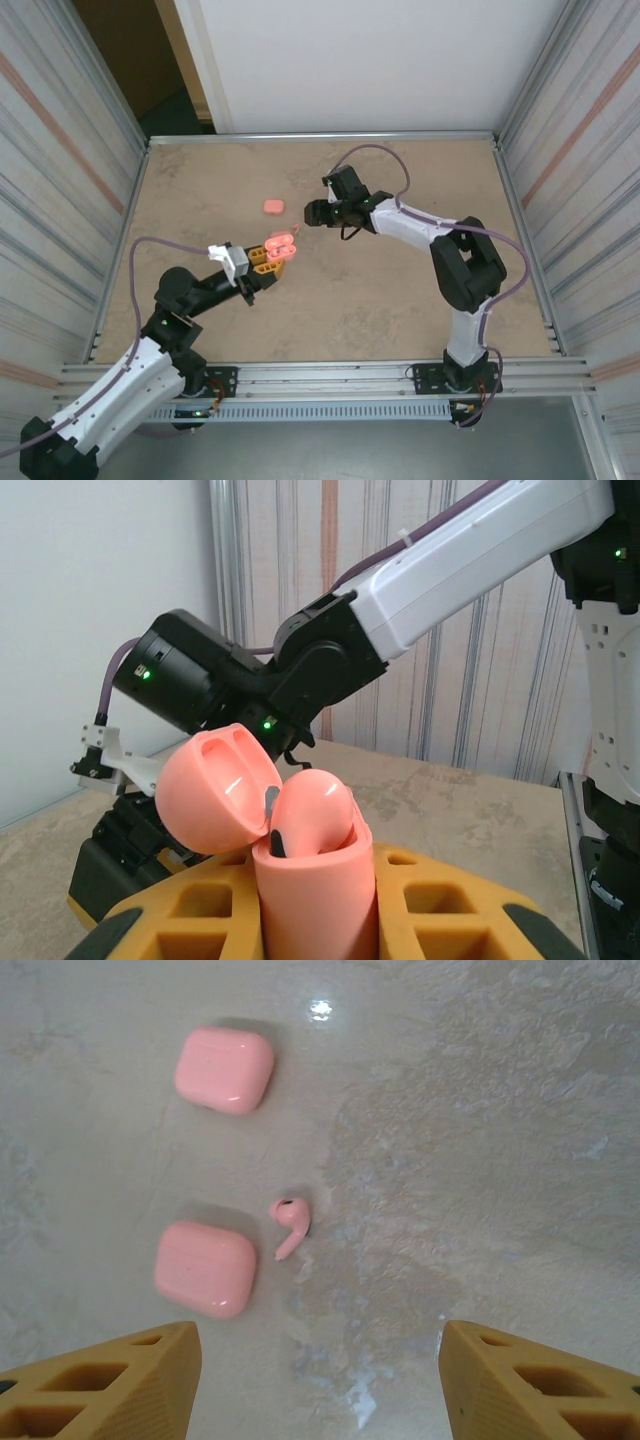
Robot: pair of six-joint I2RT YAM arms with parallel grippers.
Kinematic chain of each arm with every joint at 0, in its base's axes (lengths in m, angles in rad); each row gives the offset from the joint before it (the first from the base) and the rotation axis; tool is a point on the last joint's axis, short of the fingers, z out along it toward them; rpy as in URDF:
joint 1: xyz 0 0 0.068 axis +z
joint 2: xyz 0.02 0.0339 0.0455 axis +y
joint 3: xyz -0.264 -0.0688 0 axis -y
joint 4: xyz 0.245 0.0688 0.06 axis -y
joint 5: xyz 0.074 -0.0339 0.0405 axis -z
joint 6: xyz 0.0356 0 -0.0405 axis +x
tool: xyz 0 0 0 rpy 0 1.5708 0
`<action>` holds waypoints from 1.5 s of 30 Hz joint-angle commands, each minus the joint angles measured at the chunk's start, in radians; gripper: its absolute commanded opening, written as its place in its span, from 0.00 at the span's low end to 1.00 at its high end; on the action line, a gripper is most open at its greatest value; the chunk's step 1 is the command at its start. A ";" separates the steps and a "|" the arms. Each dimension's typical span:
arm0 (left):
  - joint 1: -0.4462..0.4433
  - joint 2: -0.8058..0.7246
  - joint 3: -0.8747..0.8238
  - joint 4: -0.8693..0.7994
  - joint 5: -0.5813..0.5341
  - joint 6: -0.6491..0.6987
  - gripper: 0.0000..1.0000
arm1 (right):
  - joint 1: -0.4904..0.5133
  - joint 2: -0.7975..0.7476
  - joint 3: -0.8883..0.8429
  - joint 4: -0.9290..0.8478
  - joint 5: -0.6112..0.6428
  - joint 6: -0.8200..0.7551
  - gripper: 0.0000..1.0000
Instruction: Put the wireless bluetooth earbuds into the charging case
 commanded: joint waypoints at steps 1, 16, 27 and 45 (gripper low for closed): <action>-0.006 -0.029 0.016 -0.007 -0.016 0.029 0.00 | -0.008 0.059 0.078 -0.048 0.003 0.015 0.63; -0.006 -0.083 0.000 -0.048 -0.027 0.045 0.00 | 0.006 0.249 0.289 -0.141 0.007 -0.006 0.62; -0.005 -0.096 -0.012 -0.054 -0.031 0.042 0.00 | 0.032 0.344 0.415 -0.222 0.033 -0.039 0.62; -0.006 -0.119 -0.022 -0.073 -0.038 0.037 0.00 | 0.069 0.468 0.607 -0.345 0.071 -0.101 0.53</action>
